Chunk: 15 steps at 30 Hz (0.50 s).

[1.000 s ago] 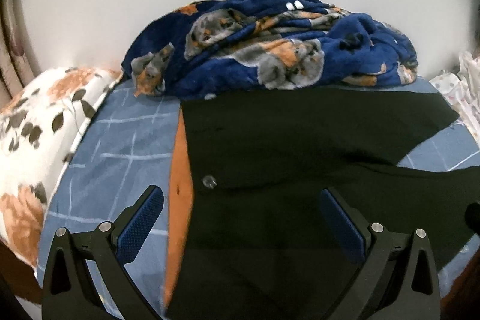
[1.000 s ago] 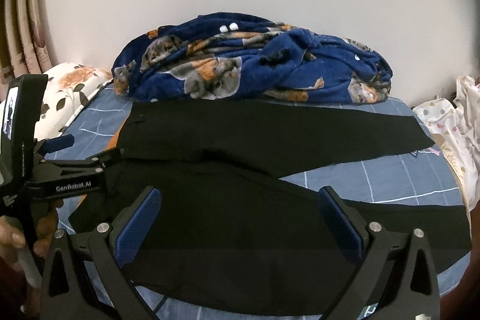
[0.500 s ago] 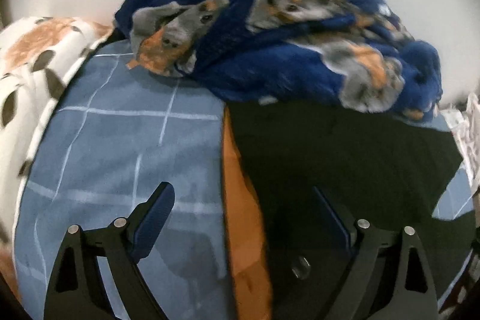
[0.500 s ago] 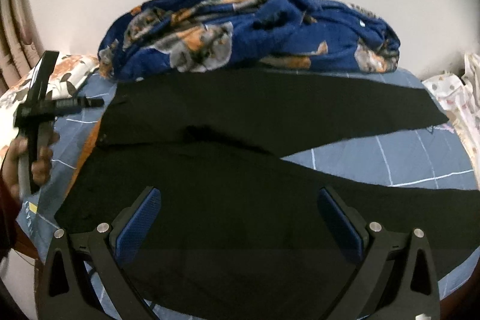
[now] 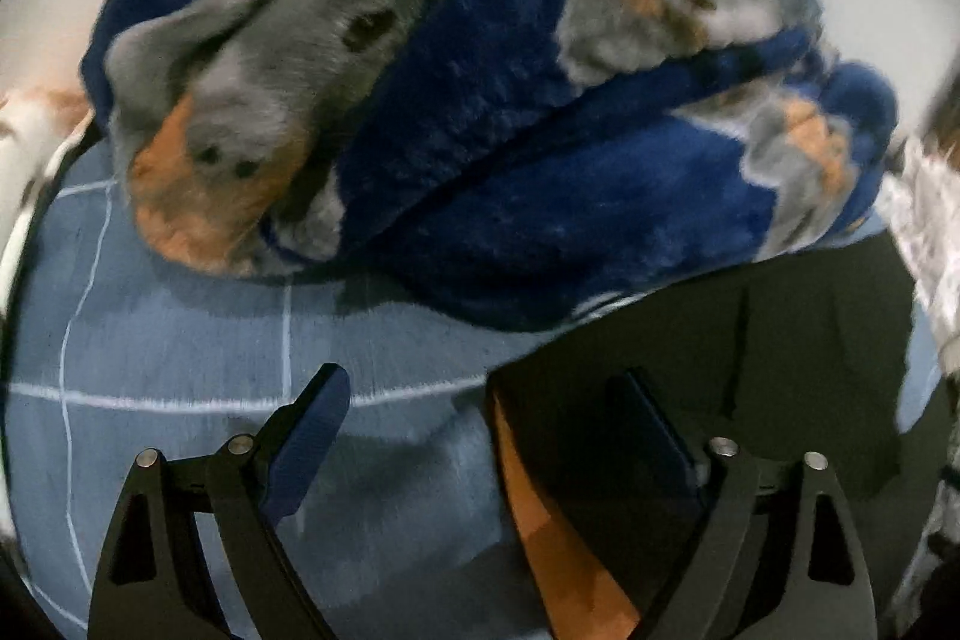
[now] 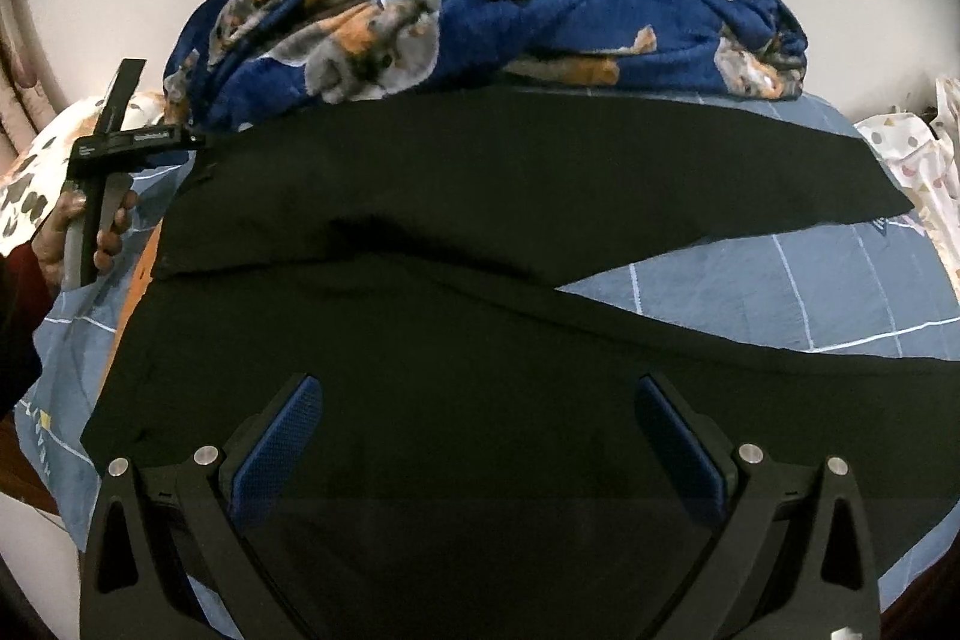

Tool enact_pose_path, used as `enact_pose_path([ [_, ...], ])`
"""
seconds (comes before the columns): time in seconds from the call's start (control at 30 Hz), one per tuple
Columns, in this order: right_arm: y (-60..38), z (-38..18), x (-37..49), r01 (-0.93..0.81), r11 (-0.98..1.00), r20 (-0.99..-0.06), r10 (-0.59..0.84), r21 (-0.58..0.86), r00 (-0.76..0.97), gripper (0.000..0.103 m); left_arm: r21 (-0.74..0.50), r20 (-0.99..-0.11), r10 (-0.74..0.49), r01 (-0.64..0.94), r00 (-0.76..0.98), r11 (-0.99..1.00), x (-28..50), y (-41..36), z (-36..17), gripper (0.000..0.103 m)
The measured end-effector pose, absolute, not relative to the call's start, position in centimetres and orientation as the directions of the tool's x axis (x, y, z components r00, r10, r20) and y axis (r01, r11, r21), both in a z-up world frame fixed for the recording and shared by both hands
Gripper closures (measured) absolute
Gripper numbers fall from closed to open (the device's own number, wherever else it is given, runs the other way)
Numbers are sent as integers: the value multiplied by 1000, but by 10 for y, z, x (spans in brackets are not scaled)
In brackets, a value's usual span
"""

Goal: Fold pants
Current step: 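Lower both grippers onto the black pants edge and close them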

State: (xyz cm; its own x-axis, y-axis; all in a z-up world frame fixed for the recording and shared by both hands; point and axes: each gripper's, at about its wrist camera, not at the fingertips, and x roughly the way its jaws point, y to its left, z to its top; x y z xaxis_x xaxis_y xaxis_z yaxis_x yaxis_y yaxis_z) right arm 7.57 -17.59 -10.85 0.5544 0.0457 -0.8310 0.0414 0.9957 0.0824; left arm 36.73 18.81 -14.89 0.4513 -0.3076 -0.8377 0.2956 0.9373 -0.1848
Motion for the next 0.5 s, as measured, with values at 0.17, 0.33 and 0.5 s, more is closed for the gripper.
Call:
enact_pose_path([
  [0.17, -174, -113, 81, 39, 995, -838, 54, 90, 544, 0, -242, -825, -402, 393, 398, 887, 376, 175, -150, 81],
  [0.33, -176, -117, 85, 49, 993, -843, 66, 109, 534, 0, -128, -812, -312, 372, 494, 920, 360, 162, -133, 92],
  [0.5, -181, -107, 88, 48, 992, -829, 67, 113, 556, 0, -191, -712, -385, 366, 587, 911, 309, 163, -88, 93],
])
